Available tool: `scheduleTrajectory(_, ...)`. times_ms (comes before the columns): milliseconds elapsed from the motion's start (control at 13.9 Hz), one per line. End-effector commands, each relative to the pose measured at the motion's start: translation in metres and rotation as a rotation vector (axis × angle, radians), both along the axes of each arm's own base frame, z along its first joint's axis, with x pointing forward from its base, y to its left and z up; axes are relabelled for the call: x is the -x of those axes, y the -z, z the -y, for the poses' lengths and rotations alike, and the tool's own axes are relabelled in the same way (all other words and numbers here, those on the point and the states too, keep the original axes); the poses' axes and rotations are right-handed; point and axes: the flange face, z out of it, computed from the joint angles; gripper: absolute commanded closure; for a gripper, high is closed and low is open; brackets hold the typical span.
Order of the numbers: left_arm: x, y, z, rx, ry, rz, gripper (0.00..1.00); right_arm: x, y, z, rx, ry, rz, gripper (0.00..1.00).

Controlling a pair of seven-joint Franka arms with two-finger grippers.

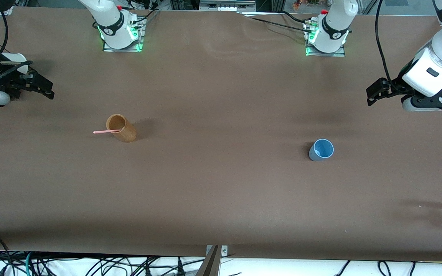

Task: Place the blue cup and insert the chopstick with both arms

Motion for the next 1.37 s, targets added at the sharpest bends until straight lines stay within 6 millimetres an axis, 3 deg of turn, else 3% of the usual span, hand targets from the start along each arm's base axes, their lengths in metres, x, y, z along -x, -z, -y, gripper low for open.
scheduleTrajectory(0,-0.003,-0.007,-0.002,0.007,0.002,-0.004,0.0,0.001,-0.002,0.011,-0.02,0.013,0.006,0.0)
scheduleTrajectory(505,-0.006,-0.002,-0.001,0.008,0.006,-0.012,0.0,0.003,-0.006,0.02,-0.025,0.021,0.006,0.0)
scheduleTrajectory(649,-0.006,-0.002,-0.002,0.007,0.01,-0.012,0.0,0.007,-0.016,0.016,-0.037,0.016,0.012,0.0)
scheduleTrajectory(938,-0.011,0.011,0.0,0.006,0.014,-0.038,0.0,0.017,-0.017,0.007,-0.037,-0.062,-0.068,0.0)
scheduleTrajectory(1082,-0.019,0.027,0.0,0.004,0.016,-0.062,0.0,0.014,-0.019,0.007,-0.041,-0.119,-0.064,0.0)
scheduleTrajectory(1299,-0.041,0.07,0.0,0.008,0.04,-0.1,0.0,0.017,-0.017,0.005,-0.051,-0.133,-0.082,0.0)
